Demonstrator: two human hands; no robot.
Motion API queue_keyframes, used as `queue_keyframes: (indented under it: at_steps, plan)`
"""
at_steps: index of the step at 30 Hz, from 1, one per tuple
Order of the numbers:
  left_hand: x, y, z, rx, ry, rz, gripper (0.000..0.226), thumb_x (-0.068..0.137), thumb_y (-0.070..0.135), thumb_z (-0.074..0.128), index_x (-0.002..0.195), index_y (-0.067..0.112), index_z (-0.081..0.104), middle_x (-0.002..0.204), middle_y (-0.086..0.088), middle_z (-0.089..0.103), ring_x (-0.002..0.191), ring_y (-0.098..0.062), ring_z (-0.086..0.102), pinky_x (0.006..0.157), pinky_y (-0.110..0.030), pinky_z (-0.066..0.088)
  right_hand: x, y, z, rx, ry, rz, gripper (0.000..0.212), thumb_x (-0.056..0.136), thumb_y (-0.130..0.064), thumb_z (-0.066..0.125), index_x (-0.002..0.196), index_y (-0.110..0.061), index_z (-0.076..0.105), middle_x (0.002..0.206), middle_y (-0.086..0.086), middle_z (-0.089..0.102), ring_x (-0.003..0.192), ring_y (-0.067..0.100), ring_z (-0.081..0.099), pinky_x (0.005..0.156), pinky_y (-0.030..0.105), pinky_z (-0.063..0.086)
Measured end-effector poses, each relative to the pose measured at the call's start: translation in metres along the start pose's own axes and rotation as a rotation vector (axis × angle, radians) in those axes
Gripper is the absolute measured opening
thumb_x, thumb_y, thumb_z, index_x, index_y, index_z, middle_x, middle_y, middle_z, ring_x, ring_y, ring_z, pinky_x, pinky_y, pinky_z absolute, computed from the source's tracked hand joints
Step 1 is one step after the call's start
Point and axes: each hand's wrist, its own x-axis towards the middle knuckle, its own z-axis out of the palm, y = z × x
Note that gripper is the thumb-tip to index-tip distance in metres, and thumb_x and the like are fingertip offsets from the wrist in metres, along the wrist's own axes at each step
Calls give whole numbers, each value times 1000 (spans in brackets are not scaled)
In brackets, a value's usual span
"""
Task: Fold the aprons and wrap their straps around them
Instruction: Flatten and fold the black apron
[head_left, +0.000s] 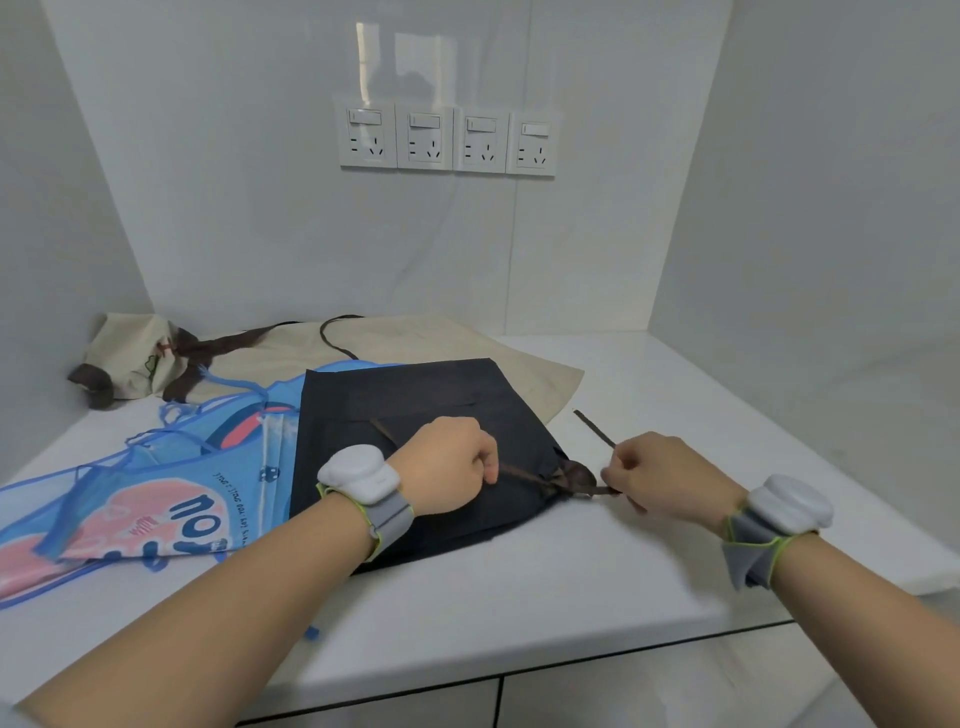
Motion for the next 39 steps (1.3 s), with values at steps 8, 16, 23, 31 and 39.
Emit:
queue_keyframes:
  at_steps: [8, 16, 23, 31, 39]
  plan:
    - [40, 42, 24, -84, 330, -19, 14, 90, 26, 61, 95, 19, 73, 86, 1, 62, 84, -24, 60, 78, -36, 50, -11, 5, -13, 69, -354, -47, 12, 71, -10, 66, 78, -15, 74, 66, -3, 68, 55, 9, 51, 48, 17, 39]
    - [31, 46, 29, -1051, 98, -143, 15, 80, 22, 78, 70, 14, 70, 73, -1, 64, 63, -14, 50, 57, -17, 37, -8, 7, 18, 1277, -432, -71, 7, 77, -3, 65, 83, -1, 69, 61, 7, 48, 41, 10, 27, 49, 28, 13]
    - [25, 38, 21, -1019, -89, -69, 19, 79, 26, 79, 67, 18, 68, 68, -3, 51, 59, -13, 39, 53, -24, 29, -2, -15, 45, 1497, 21, -77, 15, 87, -2, 60, 92, -2, 75, 61, 10, 49, 42, 11, 30, 44, 22, 19]
    - [29, 36, 16, -829, -200, -108, 37, 80, 39, 77, 74, 4, 66, 60, -3, 43, 56, -15, 37, 52, -23, 32, 0, -8, 46, 469, 327, -452, 21, 89, -8, 64, 95, -28, 71, 87, -10, 67, 77, 13, 58, 70, 21, 45]
    - [27, 37, 17, -763, -172, -125, 30, 85, 39, 72, 75, 11, 67, 69, -4, 50, 63, -15, 42, 56, -21, 37, -2, -13, 43, 82, 273, -477, 7, 97, -26, 44, 95, -32, 47, 86, -14, 57, 74, 11, 53, 71, 31, 46]
